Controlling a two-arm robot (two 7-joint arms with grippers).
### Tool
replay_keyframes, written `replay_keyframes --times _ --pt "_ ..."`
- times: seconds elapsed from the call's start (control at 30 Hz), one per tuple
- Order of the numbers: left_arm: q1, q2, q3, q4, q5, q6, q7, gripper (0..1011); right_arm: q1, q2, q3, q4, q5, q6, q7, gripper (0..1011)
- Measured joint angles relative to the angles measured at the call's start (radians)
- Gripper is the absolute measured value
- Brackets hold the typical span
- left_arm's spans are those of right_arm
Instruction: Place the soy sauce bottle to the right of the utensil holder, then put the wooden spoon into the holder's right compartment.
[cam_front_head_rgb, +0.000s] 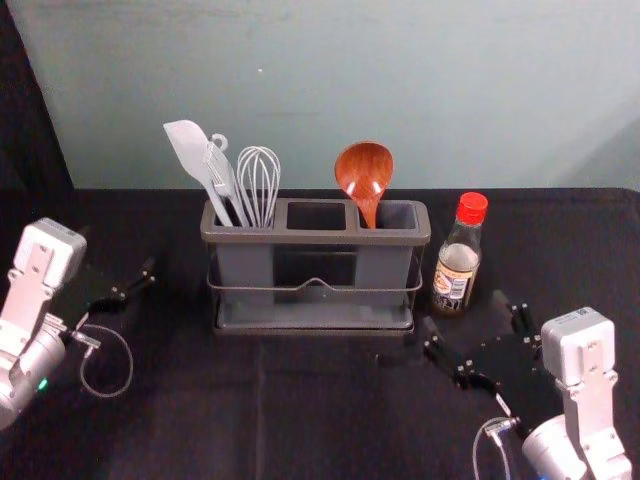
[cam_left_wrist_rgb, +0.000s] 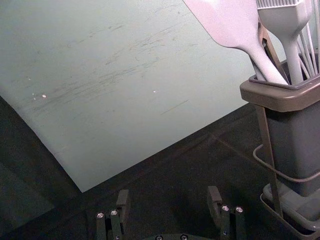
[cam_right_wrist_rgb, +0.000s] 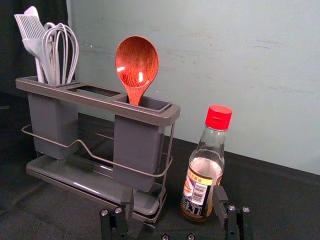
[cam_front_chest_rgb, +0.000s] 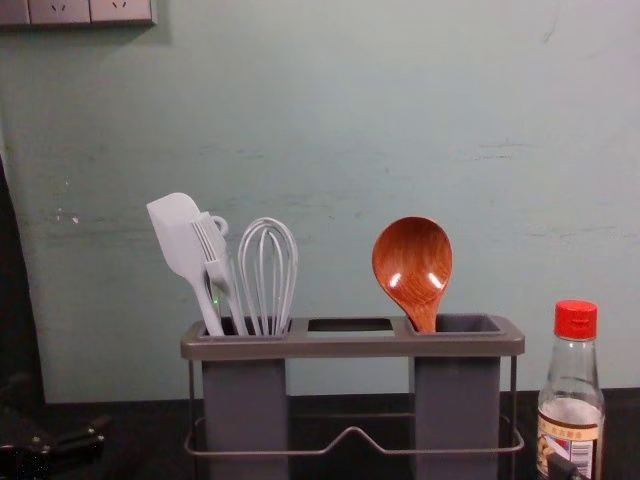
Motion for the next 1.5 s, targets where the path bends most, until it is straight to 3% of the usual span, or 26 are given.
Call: replay_keyframes --times 1.5 --pt "0.000 0.000 0.000 0.000 0.000 0.000 0.000 1012 0.000 0.000 0.000 0.000 0.000 0.000 -0.001 1004"
